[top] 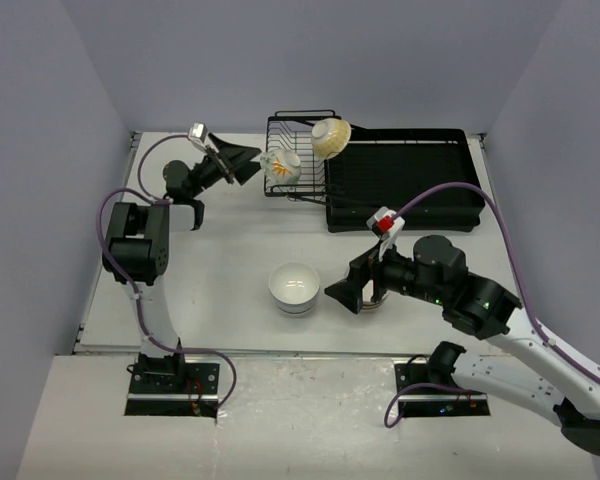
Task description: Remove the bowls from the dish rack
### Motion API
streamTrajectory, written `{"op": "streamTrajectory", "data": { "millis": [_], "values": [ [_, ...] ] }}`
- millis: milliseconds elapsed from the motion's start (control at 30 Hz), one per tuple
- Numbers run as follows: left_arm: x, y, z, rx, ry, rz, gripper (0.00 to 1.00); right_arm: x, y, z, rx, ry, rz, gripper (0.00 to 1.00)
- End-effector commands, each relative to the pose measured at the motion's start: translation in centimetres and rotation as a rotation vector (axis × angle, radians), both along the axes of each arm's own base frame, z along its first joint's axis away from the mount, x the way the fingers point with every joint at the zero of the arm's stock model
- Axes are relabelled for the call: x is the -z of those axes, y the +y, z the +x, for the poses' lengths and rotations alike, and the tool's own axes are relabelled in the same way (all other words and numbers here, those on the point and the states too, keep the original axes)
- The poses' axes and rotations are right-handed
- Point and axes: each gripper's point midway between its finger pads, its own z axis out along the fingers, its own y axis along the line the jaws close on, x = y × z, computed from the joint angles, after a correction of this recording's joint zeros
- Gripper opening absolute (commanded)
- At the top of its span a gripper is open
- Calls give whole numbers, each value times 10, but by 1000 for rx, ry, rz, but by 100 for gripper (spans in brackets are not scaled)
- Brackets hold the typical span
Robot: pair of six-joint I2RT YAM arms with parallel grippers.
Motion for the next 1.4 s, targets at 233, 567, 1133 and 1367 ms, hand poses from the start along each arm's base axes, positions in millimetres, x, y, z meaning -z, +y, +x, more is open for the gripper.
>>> {"op": "streamTrajectory", "data": {
  "millis": [233,567,1133,1367],
  "values": [
    [-13,-14,-2,65,-43,-24,98,-26,0,1,-5,-45,50,99],
    [-3,-18,1,78,-5,-56,95,-23,-2,1,4,-39,32,99],
    [2,-19,2,102,9,-140,72,-19,3,-1,-27,-32,23,99],
    [1,-20,4,103,9,-158,55,-18,3,-4,-43,-33,25,99]
  ]
}}
